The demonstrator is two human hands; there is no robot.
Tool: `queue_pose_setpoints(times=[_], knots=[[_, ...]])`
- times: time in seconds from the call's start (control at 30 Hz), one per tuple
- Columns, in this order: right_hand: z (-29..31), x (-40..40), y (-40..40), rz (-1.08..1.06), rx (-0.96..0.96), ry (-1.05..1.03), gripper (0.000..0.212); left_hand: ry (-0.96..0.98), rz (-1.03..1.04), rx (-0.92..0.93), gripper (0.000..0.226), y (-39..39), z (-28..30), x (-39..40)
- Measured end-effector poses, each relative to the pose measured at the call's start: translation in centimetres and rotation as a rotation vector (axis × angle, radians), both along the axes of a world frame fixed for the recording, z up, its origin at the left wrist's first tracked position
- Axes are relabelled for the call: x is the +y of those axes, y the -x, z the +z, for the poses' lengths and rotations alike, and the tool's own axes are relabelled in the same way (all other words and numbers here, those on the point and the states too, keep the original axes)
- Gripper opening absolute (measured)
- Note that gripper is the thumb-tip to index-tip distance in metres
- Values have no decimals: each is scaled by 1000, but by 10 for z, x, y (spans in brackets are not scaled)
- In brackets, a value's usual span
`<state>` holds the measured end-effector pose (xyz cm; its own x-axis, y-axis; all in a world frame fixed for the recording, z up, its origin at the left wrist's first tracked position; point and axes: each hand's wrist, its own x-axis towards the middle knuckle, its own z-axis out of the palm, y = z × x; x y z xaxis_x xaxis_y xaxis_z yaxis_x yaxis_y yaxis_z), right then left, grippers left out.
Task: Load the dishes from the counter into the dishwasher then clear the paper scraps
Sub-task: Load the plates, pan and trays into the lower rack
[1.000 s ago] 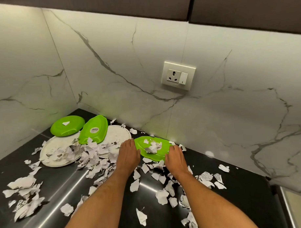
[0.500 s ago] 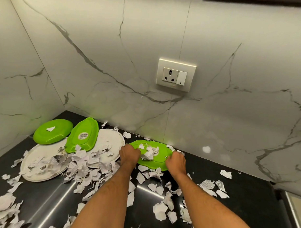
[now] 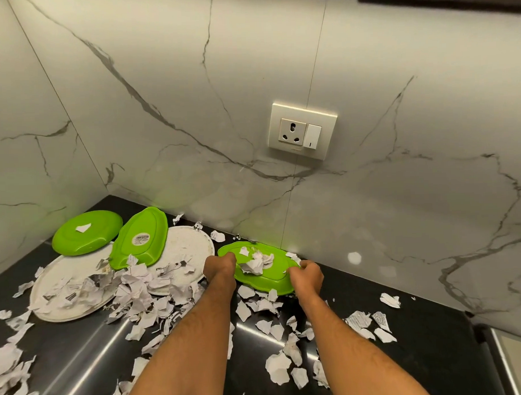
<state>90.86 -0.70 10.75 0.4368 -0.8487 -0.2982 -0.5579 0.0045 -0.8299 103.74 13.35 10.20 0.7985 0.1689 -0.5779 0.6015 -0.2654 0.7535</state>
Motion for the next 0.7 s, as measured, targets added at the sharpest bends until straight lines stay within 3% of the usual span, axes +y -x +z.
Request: queue_pose_setpoints(times=[0.13,0.2,0.3,0.43,0.53,0.7], knots=[[-4,-3,-4,-52,-57,-74,25,158,82,18,36,-29,-45,-2],[-5,-3,-5,-67,-63,-110,31,278,105,0,16,-17,-21,1],[-6,-4,-5,-88,-96,-145,29,354,100,-51,19,-5,2,3],[-12,-3,-8,-129,-149,-125,15,332,3,-155,32,-7,0,11],[-6,-1,-6,-124,-187,-109,33,314,-33,-201,40,-1,8,20],[21,8,6,-65,-311,-18,20,220,-79,-257,41,4,19,36]])
